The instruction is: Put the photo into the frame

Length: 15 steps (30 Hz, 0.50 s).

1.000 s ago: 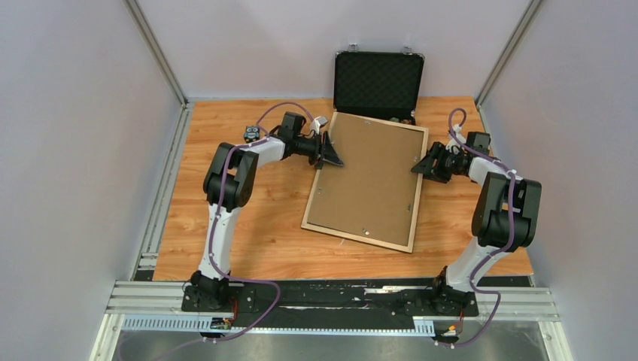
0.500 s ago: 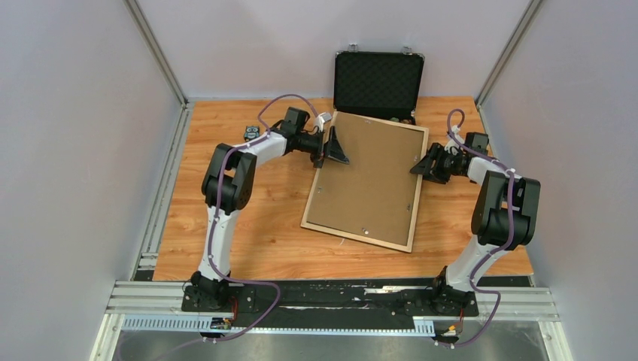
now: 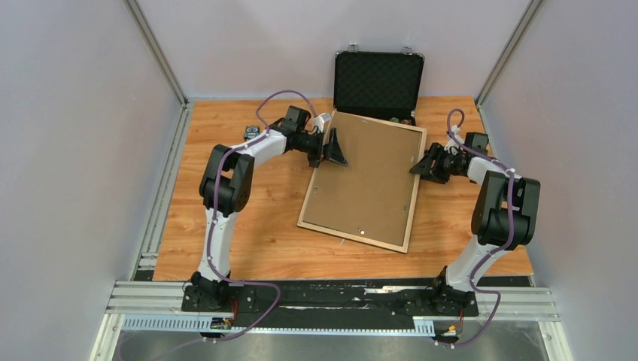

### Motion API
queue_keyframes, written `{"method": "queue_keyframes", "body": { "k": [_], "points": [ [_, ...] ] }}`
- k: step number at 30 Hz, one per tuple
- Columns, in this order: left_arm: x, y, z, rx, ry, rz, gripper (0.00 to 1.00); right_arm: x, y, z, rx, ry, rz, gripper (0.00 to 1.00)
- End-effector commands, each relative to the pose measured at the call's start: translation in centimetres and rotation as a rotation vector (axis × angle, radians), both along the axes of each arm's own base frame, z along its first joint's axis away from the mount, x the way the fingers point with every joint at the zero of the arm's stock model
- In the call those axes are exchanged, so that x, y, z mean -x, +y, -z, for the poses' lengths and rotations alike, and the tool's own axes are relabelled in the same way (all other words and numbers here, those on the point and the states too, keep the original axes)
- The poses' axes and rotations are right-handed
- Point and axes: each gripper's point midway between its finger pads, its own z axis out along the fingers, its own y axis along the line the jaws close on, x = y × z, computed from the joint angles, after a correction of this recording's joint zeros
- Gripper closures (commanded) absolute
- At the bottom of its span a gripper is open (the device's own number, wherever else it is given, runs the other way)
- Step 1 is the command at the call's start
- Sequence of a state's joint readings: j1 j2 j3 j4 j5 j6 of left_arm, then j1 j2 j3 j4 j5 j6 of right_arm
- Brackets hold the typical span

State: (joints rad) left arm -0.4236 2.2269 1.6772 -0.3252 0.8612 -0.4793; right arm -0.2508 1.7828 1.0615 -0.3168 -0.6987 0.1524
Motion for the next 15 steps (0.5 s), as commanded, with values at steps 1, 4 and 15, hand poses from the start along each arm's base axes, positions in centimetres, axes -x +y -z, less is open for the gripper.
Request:
{"method": "queue_keyframes", "body": {
  "k": [1,4,15],
  "points": [
    [-0.98,2.0,0.34,-0.116,-0.058,-0.053,0.0,-0.81,0.19,-1.05,-0.005,-0.043,-0.013,0.48],
    [-0.98,2.19,0.18,-0.129,-0.059,-0.06,0.0,-0.81,0.19,-1.07,-0.005,-0.043,-0.012,0.48],
    [-0.89,2.28,-0.33,-0.154,-0.067,-0.072,0.0,-0.8,0.27,-0.93,-0.013,-0.037,-0.012,0.48]
  ]
}}
